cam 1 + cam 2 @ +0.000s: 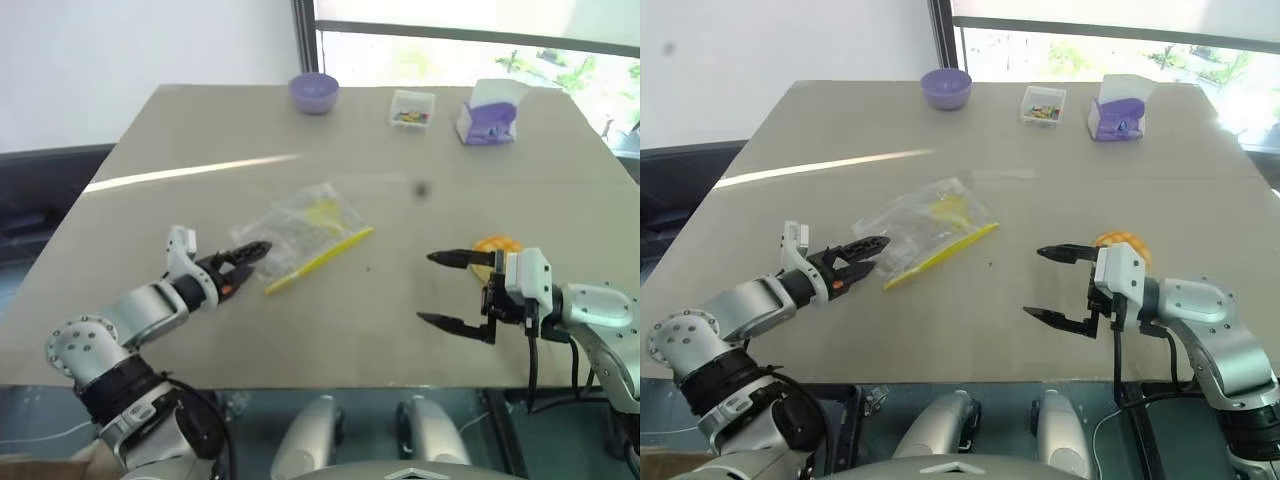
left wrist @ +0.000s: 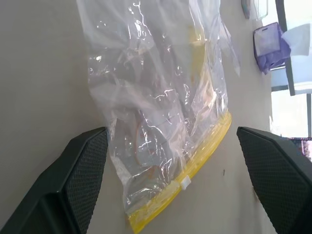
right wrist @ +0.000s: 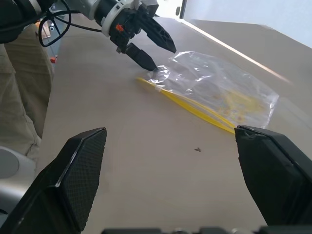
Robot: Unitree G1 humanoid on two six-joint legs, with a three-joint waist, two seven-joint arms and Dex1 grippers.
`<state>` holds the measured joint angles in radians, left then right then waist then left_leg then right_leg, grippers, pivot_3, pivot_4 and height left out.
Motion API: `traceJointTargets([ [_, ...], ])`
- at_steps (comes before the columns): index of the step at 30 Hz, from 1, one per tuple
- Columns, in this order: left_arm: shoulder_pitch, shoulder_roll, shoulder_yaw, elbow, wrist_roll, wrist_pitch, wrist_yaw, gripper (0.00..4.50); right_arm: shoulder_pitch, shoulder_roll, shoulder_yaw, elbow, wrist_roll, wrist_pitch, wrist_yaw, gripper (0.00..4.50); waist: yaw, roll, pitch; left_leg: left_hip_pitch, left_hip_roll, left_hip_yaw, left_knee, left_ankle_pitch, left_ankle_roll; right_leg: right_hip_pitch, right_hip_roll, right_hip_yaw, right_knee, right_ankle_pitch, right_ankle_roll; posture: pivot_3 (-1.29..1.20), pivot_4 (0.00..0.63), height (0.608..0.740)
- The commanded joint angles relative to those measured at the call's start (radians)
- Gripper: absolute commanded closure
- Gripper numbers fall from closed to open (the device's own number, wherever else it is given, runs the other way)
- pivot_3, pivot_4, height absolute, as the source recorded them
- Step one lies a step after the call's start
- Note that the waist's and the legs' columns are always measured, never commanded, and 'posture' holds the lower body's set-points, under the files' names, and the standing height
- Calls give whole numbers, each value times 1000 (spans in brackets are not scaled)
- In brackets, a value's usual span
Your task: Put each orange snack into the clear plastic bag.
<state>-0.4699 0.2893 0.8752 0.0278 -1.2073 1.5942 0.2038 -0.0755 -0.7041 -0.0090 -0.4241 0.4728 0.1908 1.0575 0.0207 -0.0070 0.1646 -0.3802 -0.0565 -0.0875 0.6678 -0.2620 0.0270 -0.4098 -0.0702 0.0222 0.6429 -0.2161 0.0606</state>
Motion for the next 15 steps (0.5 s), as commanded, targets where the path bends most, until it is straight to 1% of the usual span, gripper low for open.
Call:
traceJointTargets([
  [1,-5,-38,-4,137,54,-22,38,599,7,0,-15,-58,6,-14,-15,0,3,1,-3,0,0,0,0,0,0,0,0,0,0,0,0,0,150,740],
  [3,-7,-34,-7,190,71,-38,29,1274,15,-3,-18,-69,5,-11,-23,0,4,3,-4,0,-1,0,0,0,0,0,0,0,0,0,0,0,150,740],
  [4,-8,-33,-7,209,78,-44,29,1834,21,-4,-20,-76,5,-8,-28,0,5,4,-5,0,-1,-1,0,0,0,0,0,-1,0,0,0,0,150,740],
  [6,-8,-28,-19,236,87,-51,17,2809,32,-7,-25,-88,6,-2,-37,0,7,4,-6,0,-1,-1,0,0,0,0,0,-1,0,0,0,0,150,740],
  [7,-12,-26,-23,248,92,-59,15,3508,38,-8,-28,-93,6,1,-43,0,8,4,-6,0,-1,-1,0,0,0,0,0,-1,0,0,0,0,150,740],
  [8,-16,-26,-26,257,94,-62,12,3675,42,-9,-31,-96,5,2,-48,0,9,4,-6,0,-1,-1,0,0,0,0,0,-1,0,0,0,0,150,740],
  [10,-24,-25,-29,266,94,-61,7,4460,52,-11,-35,-103,6,5,-56,0,14,9,-10,0,-1,-1,0,0,0,1,0,-1,0,0,0,0,150,740],
  [12,-28,-17,-30,264,86,-48,-4,4460,61,-10,-39,-110,8,6,-66,0,14,14,-14,1,-1,-1,0,0,0,1,0,-1,0,0,1,0,150,740],
  [15,-35,-5,1,262,53,-30,-11,4460,70,-9,-42,-115,10,5,-74,0,14,14,-14,1,0,-1,0,0,0,1,0,-1,0,0,1,0,150,740],
])
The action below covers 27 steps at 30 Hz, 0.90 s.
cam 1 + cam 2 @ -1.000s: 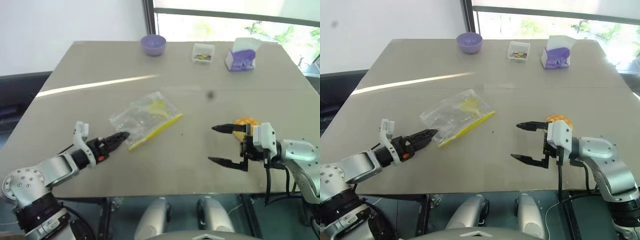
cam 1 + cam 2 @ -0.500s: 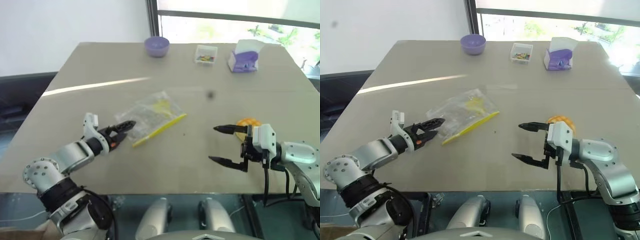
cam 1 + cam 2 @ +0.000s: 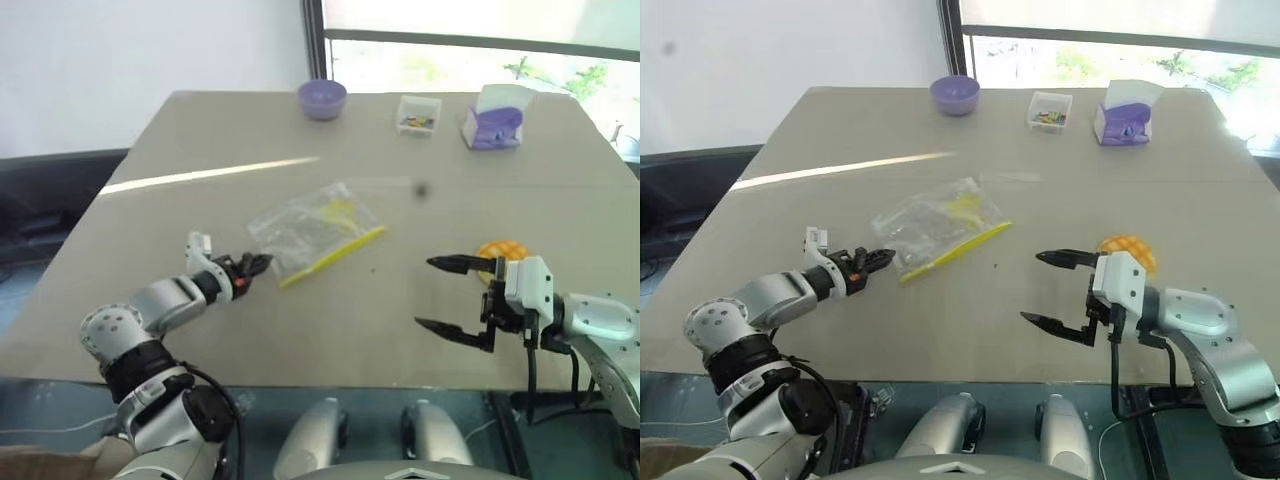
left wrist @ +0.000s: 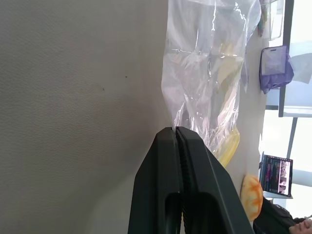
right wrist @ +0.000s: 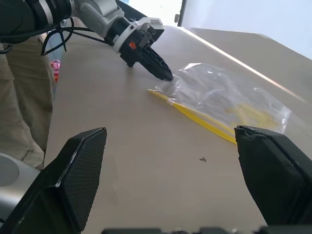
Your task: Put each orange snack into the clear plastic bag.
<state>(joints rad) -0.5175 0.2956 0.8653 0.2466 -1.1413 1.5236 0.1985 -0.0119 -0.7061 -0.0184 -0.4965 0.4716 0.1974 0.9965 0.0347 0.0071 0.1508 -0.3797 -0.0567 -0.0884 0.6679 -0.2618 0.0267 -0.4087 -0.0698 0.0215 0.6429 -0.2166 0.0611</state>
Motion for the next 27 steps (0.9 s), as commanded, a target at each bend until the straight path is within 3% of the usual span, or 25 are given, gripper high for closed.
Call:
traceJointTargets([
  [1,12,-9,23,40,-30,48,-9,4460,8,-7,-32,-43,12,-2,-15,0,0,0,0,0,0,0,0,0,0,0,0,0,0,0,0,0,150,740],
  [5,3,-10,44,21,-73,58,-11,4460,5,-3,-28,-36,7,-11,-19,0,-1,-4,2,-1,0,0,0,0,0,-1,0,0,0,0,0,0,150,740],
  [9,14,-15,-38,-43,-14,7,-20,4460,-7,3,-16,-22,-3,-27,-19,0,2,-6,3,-2,-1,-1,0,0,0,-1,0,0,-1,0,0,0,150,740],
  [12,19,-35,-64,-57,3,-11,-19,3657,-14,7,-10,-15,-13,-37,-22,0,4,-6,4,-2,-1,-1,0,0,0,-1,-1,0,-1,0,0,0,150,740],
  [15,6,-53,-80,-45,21,-34,-21,2288,-19,9,-9,-11,-20,-39,-23,0,5,-7,3,-2,-1,-1,0,0,0,-1,-1,-1,-1,0,0,0,150,740],
  [24,-18,-69,-162,38,83,-107,-87,2288,-24,14,-8,-11,-25,-37,-30,0,7,-8,3,-2,-1,-2,0,0,0,0,-1,-2,-1,0,0,0,150,740],
  [27,-21,-82,-174,63,91,-125,-107,3530,-19,16,-9,-14,-28,-37,-35,0,7,-8,3,-2,-2,-2,0,0,0,0,-1,-2,-1,0,1,0,150,740],
])
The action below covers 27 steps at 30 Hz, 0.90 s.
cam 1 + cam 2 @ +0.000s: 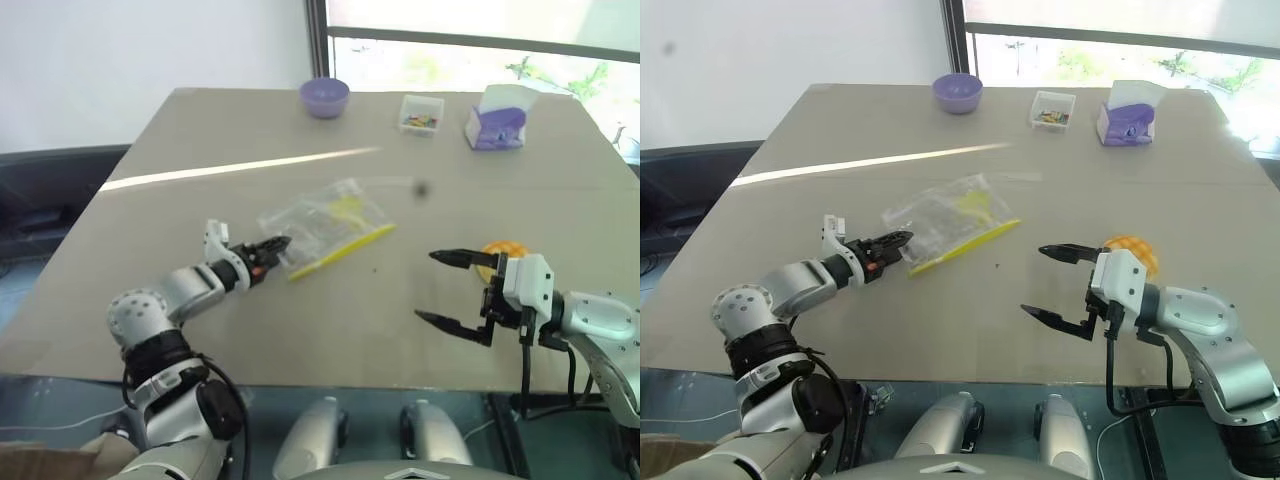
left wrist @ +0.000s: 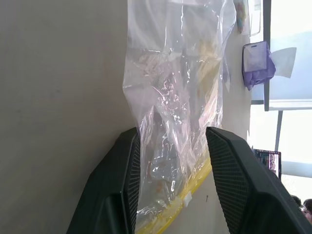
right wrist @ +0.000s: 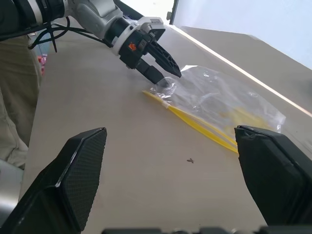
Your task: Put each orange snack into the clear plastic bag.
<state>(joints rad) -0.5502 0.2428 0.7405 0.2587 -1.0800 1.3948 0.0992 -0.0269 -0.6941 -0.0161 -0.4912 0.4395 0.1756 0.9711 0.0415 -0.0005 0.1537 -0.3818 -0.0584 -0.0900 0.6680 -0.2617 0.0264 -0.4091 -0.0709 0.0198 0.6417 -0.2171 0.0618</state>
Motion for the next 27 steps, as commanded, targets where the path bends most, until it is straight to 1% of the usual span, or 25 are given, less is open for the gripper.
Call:
traceJointTargets([
  [1,11,-33,-52,58,32,-1,-12,3865,-3,5,-12,-20,3,-15,-11,0,0,0,0,0,0,0,0,0,0,0,0,0,0,0,0,0,150,740],
  [2,9,-37,-48,65,27,0,-13,4309,-1,6,-13,-22,4,-11,-14,0,1,1,-1,0,0,0,0,0,0,0,0,0,0,0,0,0,150,740],
  [3,6,-40,-44,68,22,3,-11,4453,1,6,-14,-23,3,-8,-17,0,0,4,-2,0,0,0,0,0,0,0,0,0,0,0,0,0,150,740],
  [4,5,-42,-40,69,19,6,-9,4453,2,6,-14,-23,2,-6,-19,0,-1,4,-2,1,0,0,0,0,0,1,0,0,0,0,1,0,150,740],
  [6,-18,-43,13,44,-35,42,35,4453,9,8,-17,-25,-5,1,-38,0,-1,4,-3,1,0,0,0,0,1,1,0,0,0,-1,1,0,150,740],
  [8,-50,-55,79,1,-134,68,109,4453,8,14,-18,-22,-20,-4,-56,0,-1,1,-1,1,0,-1,0,0,1,1,0,0,0,-2,3,0,150,740],
  [10,-80,-72,126,-31,-276,65,217,4453,-2,17,-11,-13,-56,-32,-70,0,-1,-5,3,-1,0,-1,0,0,0,0,0,0,0,-1,2,0,150,740],
  [11,-89,-80,128,-48,-362,45,286,4453,-13,23,-3,-3,-83,-52,-81,0,-1,-9,5,-2,0,-2,0,0,0,-1,0,-1,0,-1,1,0,150,740],
  [13,-93,-88,91,-89,-552,-31,423,4453,-47,39,24,29,-152,-92,-109,0,-4,-16,9,-4,1,-2,1,0,0,-3,-2,0,0,0,1,0,150,740],
  [15,-92,-90,28,-141,-747,-152,564,4453,-93,65,62,71,-229,-133,-143,0,-7,-19,11,-4,3,-1,1,0,-1,-4,-2,0,0,0,1,0,150,740],
  [16,-95,-89,-1,-165,-825,-213,617,4453,-117,80,79,92,-265,-146,-165,0,-9,-19,11,-5,3,-1,0,0,-1,-5,-3,1,0,0,0,0,150,740],
  [17,-108,-93,-17,-188,-868,-261,653,4453,-146,99,98,119,-304,-170,-188,0,-13,-19,12,-5,3,0,0,0,-1,-6,-2,2,0,0,0,0,150,740],
  [21,-172,-135,-34,-266,-892,-373,710,4453,-255,170,171,236,-454,-229,-282,0,-16,-20,12,-4,3,0,0,0,-1,-6,0,2,0,0,0,0,150,740],
  [24,-218,-158,-39,-297,-892,-418,729,4453,-332,227,205,322,-514,-240,-336,0,-19,-21,13,-4,1,1,0,0,-1,-6,1,2,0,0,0,0,150,740],
  [27,-253,-172,-43,-311,-892,-447,742,4453,-395,276,223,373,-542,-241,-370,0,-23,-22,13,-5,0,1,0,0,-1,-6,2,2,0,0,0,0,150,740],
])
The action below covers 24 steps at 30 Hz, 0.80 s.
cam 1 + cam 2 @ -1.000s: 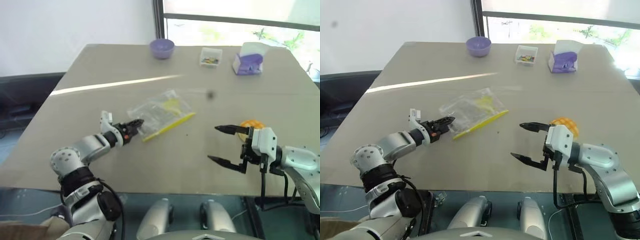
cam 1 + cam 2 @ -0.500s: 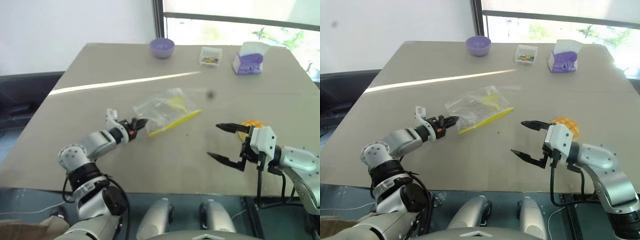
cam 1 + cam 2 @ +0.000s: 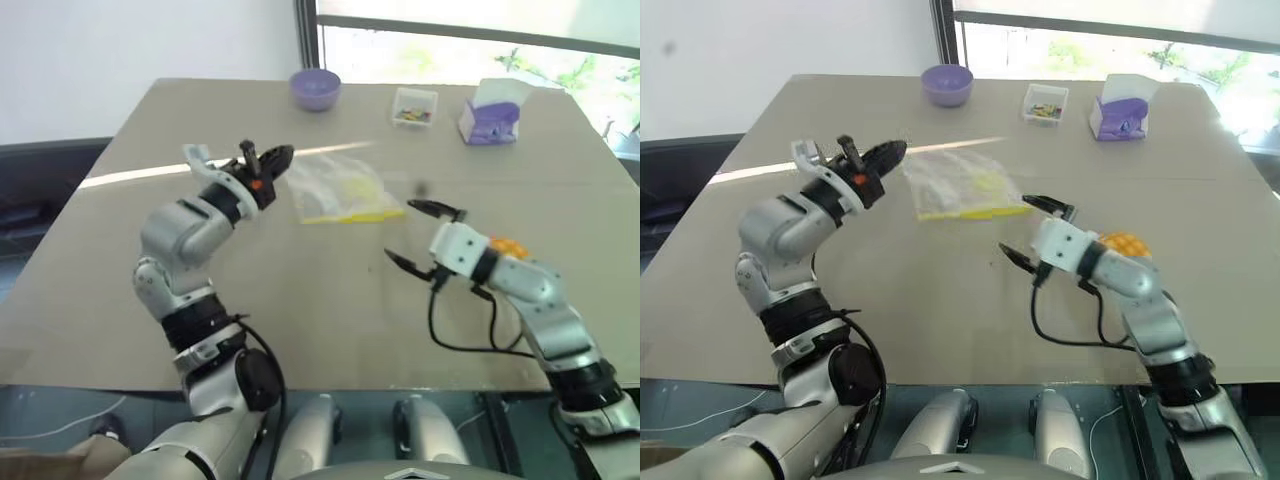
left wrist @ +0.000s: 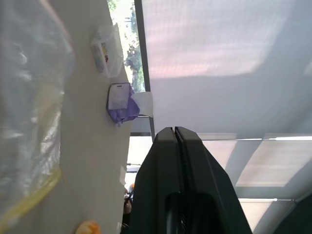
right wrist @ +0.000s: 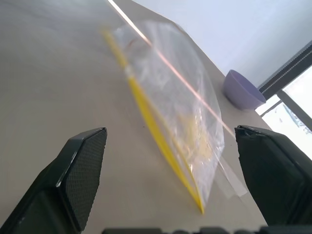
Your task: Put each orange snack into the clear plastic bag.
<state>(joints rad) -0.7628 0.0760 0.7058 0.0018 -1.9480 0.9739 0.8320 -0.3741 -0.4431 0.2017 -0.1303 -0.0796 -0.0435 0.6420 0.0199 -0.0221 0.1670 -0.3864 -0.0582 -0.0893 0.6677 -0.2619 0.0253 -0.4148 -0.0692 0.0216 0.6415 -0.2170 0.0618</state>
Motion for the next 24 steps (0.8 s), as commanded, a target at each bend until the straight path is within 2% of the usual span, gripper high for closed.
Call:
traceJointTargets([
  [1,-50,-9,-9,-57,-24,-33,11,4453,-64,38,11,24,-30,-22,-47,0,-4,0,0,0,0,0,0,0,0,0,0,0,0,0,0,0,150,740],
  [6,3,44,-30,-41,-24,-2,-11,4453,-74,56,29,33,-49,-24,-48,0,-6,0,0,0,0,0,-1,0,0,0,1,0,-1,0,0,0,150,740],
  [9,149,207,-128,-23,-22,76,-113,4453,-55,57,31,19,-27,-6,-27,0,-23,1,1,3,0,3,-4,0,0,0,2,4,-1,0,0,0,150,740],
  [13,239,328,-217,-4,105,88,-242,3162,-39,60,19,0,22,30,2,0,-25,1,2,3,2,2,-5,1,-1,-1,3,4,0,0,-1,0,150,740],
  [18,238,421,-339,20,335,85,-361,739,-24,57,7,-40,95,97,43,0,-22,1,2,3,1,1,-5,1,-1,0,4,3,0,0,-1,0,150,740],
  [23,209,447,-452,51,544,95,-485,739,4,44,-4,-87,117,132,44,0,-24,2,2,3,1,1,-6,1,-1,-1,4,3,0,0,-1,0,150,740],
  [24,205,475,-514,31,640,80,-544,739,12,42,-7,-97,120,137,44,0,-24,2,2,3,1,1,-7,1,-1,-1,3,3,0,0,-1,0,150,740],
])
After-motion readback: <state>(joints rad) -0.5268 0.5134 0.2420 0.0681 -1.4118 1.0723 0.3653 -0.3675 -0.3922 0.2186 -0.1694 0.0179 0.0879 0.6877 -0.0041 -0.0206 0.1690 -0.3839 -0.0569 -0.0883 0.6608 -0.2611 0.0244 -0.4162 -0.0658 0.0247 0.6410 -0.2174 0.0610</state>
